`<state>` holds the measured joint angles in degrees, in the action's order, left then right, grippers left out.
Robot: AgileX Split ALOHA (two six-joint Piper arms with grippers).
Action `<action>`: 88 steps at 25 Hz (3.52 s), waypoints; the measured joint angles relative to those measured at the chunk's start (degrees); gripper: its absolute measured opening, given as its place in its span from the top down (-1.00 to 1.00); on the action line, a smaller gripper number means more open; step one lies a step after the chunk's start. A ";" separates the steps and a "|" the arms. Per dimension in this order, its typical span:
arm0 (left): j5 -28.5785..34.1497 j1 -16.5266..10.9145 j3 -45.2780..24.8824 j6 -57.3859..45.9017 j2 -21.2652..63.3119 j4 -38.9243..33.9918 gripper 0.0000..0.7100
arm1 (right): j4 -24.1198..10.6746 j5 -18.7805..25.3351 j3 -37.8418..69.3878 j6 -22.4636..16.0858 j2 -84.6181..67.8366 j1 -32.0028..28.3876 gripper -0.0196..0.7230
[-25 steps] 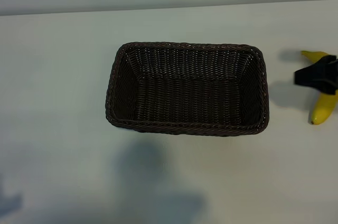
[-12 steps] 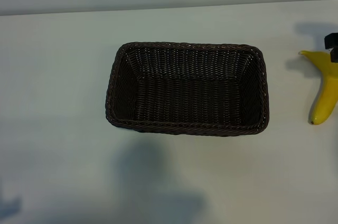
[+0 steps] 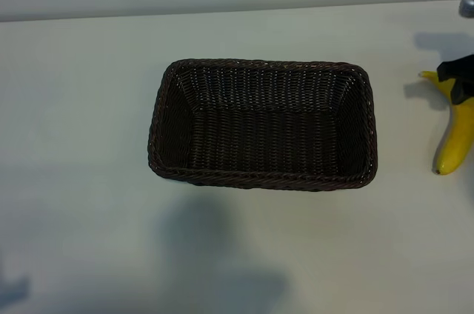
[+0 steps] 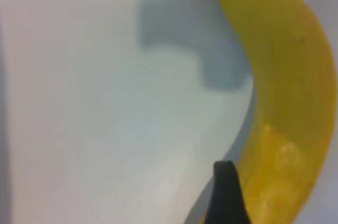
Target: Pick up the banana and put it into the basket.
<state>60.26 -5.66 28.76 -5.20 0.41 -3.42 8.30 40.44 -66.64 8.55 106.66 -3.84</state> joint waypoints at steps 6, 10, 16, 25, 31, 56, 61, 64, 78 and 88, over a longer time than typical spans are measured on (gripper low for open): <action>0.00 0.00 0.00 0.00 0.00 0.00 -0.58 | -1.76 -0.20 -0.08 -1.65 4.77 0.00 -0.46; 0.00 0.00 0.00 0.00 0.00 0.00 -0.58 | -1.76 -0.92 -0.12 -2.12 6.85 0.00 -0.45; 0.00 0.00 0.00 0.00 0.00 0.00 -0.58 | -1.91 -0.89 -0.12 -2.12 6.10 0.00 -0.19; 0.00 0.00 0.00 0.00 0.00 0.00 -0.58 | -3.31 14.80 -9.65 -1.34 -6.95 1.54 -0.19; 0.00 0.00 0.00 0.00 0.00 0.00 -0.58 | -3.47 19.35 -17.16 1.42 -8.05 13.11 -0.19; 0.00 0.00 0.00 -0.13 0.00 0.00 -0.58 | -6.41 2.61 -17.79 22.65 8.06 39.53 -0.19; 0.00 0.00 0.00 -0.13 0.00 0.00 -0.58 | -6.41 2.67 -17.79 22.58 8.06 39.59 -0.24; 0.00 0.00 0.00 -0.13 0.00 0.00 -0.58 | -6.41 3.21 -17.79 20.52 7.42 39.59 -0.52; 0.00 0.00 0.00 -0.13 0.00 0.00 -0.58 | -13.47 14.35 -25.46 6.48 1.74 30.73 -0.68; 0.00 0.00 0.00 0.03 0.00 0.00 -0.58 | -8.93 18.17 -25.48 -3.00 5.56 9.17 -0.64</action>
<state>60.26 -5.66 28.76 -5.16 0.41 -3.42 -0.63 58.62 -92.11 5.55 112.22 5.34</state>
